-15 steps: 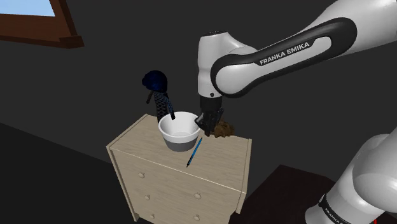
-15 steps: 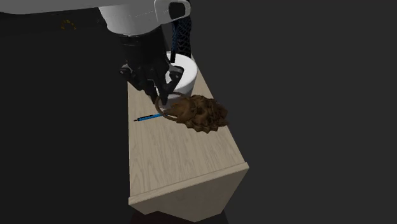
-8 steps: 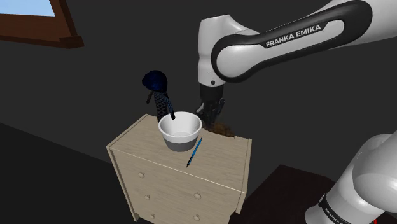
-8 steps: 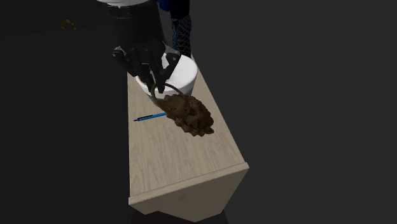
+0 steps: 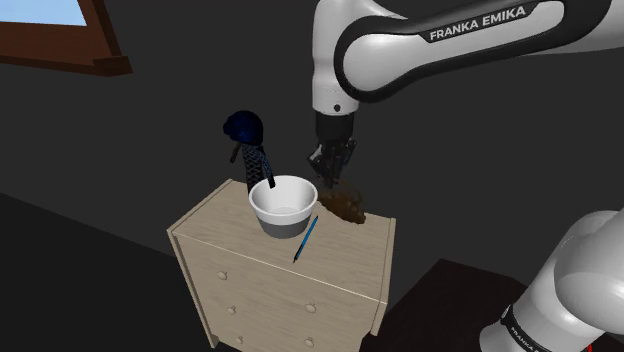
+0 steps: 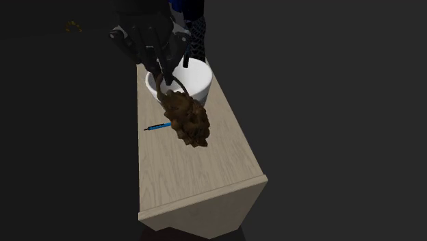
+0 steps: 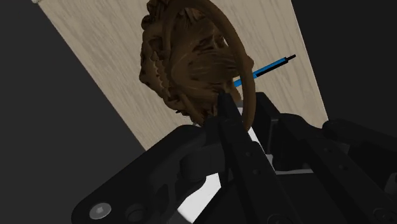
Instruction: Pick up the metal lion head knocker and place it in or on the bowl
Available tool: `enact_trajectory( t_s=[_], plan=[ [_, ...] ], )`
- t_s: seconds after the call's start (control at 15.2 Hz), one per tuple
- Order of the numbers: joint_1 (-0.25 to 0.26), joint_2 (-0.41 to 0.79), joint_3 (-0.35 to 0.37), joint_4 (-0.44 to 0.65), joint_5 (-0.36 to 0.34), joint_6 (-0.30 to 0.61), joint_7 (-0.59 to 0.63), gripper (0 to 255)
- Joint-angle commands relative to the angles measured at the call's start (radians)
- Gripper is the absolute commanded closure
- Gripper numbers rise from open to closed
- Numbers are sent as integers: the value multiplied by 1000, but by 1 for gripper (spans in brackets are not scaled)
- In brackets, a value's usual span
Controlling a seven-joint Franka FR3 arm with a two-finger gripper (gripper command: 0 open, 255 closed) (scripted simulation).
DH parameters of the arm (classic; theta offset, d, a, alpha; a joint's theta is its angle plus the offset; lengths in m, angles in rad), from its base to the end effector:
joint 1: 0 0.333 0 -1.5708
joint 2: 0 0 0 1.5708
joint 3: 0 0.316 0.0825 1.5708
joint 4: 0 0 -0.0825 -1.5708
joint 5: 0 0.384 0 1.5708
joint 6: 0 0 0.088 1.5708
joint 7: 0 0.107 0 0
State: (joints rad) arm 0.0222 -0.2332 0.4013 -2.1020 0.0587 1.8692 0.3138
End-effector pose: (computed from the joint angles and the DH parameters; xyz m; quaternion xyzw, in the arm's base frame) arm 0.4403 0.2157 0.5089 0.9990 0.0407 -0.0017 0.0191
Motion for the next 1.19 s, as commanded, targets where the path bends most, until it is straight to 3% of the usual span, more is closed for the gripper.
enact_trajectory(
  t_s=[0.0,0.46,0.86,1.12],
  plan=[
    [-1,-1,-1,16,0,-15,-2,255],
    [32,292,77,339,-120,-73,150,255],
    [134,579,99,707,-253,-192,259,255],
    [129,575,94,648,-252,-137,262,255]
  ],
)
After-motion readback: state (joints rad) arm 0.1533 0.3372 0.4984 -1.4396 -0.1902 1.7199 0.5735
